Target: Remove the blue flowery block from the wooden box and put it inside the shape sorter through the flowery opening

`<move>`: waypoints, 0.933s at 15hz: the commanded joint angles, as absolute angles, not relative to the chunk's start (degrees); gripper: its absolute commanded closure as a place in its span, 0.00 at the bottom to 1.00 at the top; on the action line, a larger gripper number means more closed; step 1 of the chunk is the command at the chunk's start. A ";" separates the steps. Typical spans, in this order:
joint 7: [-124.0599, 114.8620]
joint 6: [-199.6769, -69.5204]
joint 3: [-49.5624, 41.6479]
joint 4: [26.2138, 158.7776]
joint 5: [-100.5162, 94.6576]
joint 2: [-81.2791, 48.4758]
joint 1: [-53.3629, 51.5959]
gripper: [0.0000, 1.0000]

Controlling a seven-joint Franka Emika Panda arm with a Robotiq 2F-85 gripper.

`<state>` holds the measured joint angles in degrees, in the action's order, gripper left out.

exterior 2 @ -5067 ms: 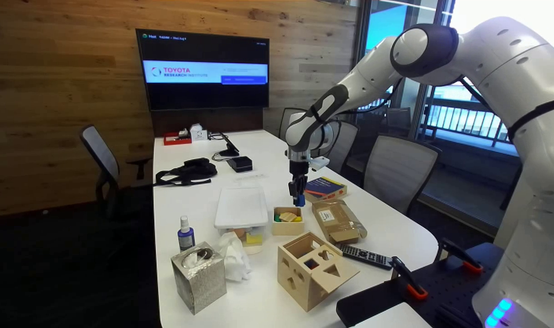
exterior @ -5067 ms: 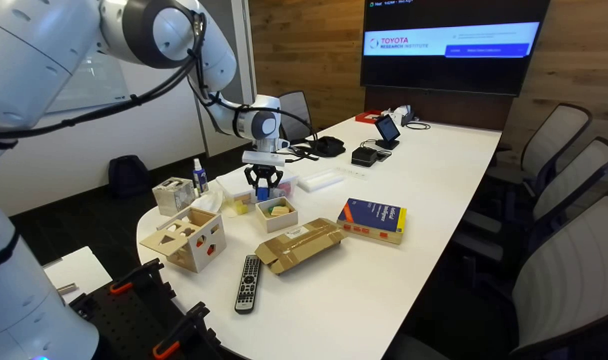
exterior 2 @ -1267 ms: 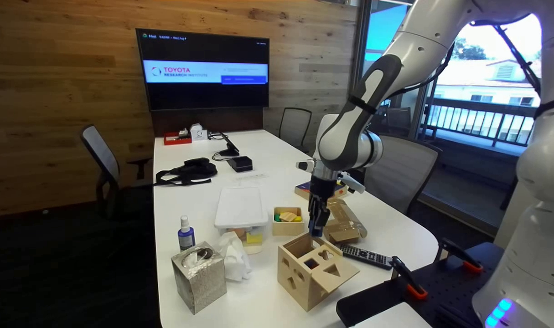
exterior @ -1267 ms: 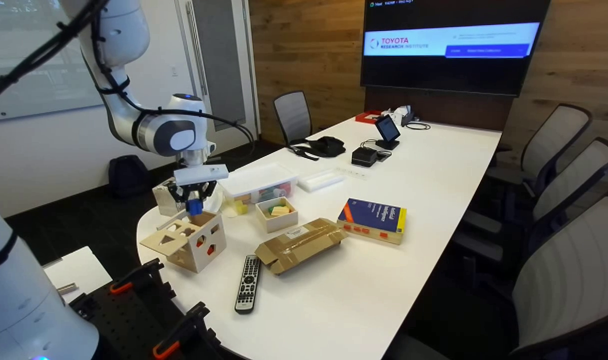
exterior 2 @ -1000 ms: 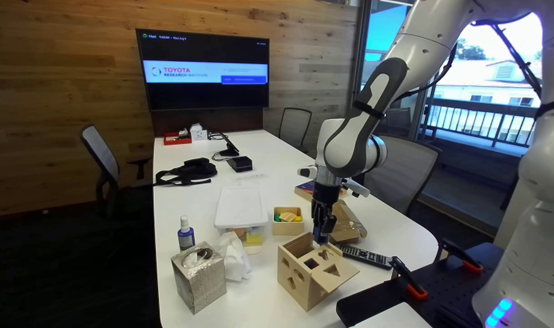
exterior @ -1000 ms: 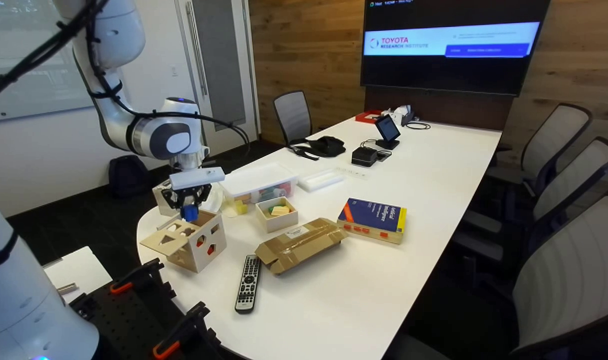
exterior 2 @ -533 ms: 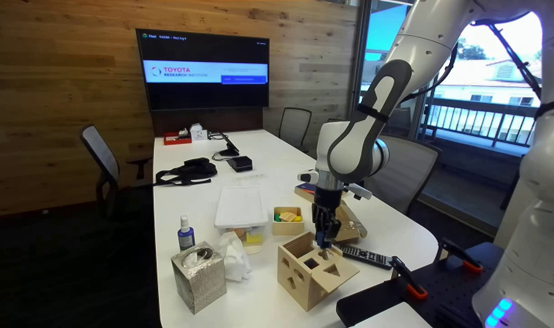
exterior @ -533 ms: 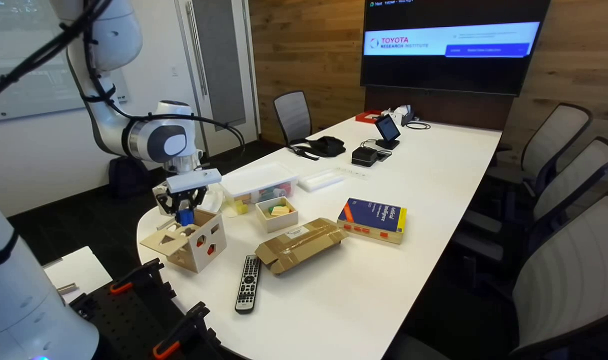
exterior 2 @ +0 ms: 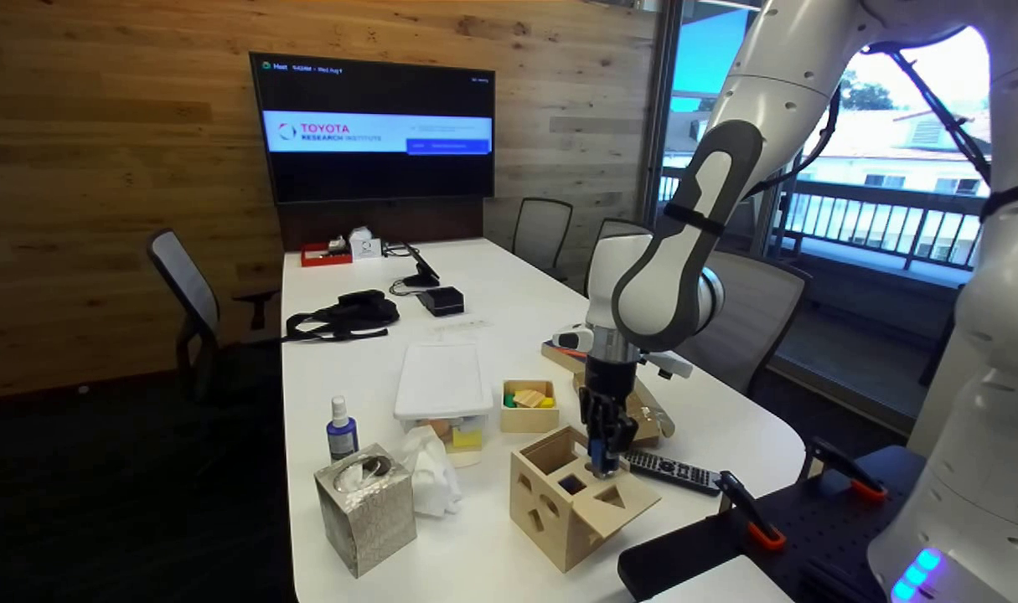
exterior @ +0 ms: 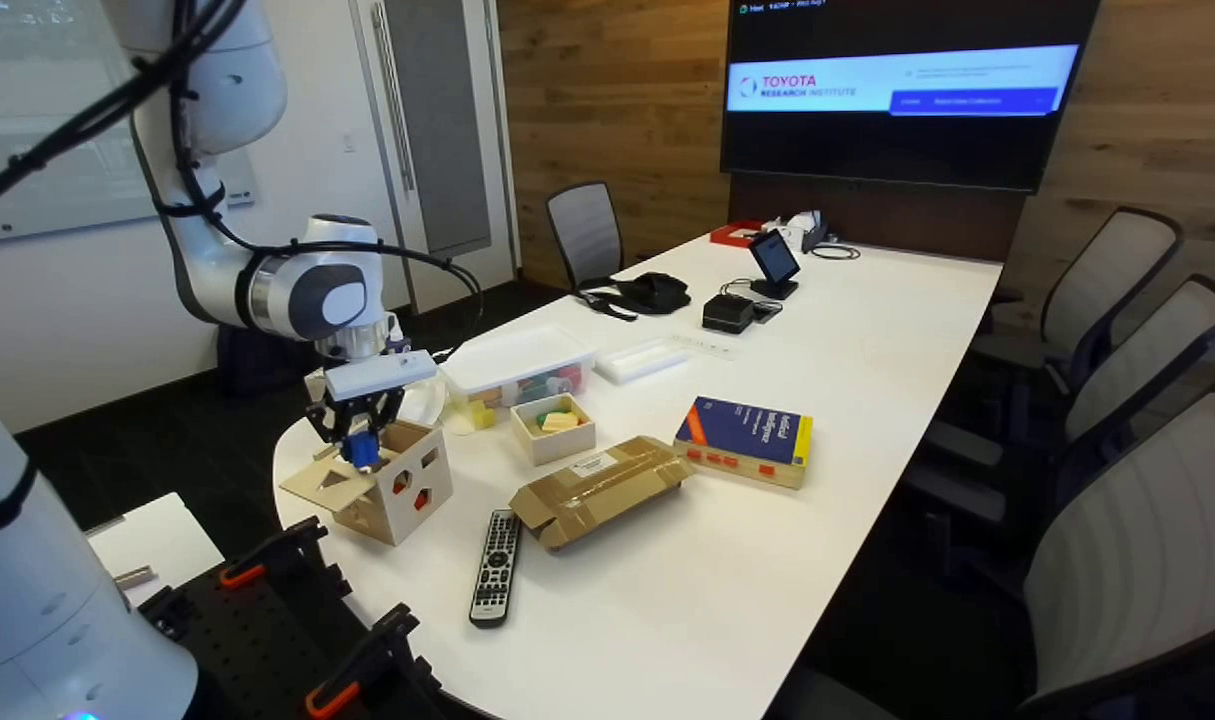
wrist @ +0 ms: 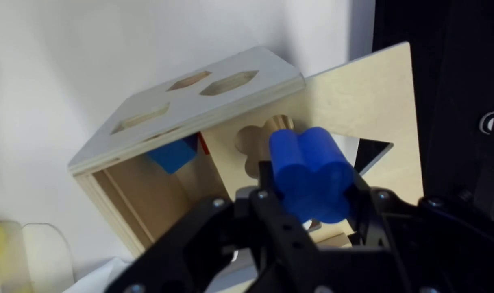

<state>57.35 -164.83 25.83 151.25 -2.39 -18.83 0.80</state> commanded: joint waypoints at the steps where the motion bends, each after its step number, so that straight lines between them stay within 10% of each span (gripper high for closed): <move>1: 57.41 -167.41 24.10 151.76 -5.38 -19.45 -0.46 0.84; 14: 57.64 -171.83 22.68 150.52 -13.76 -23.11 -1.04 0.84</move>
<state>57.33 -169.90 23.19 150.89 -12.30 -22.10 -0.55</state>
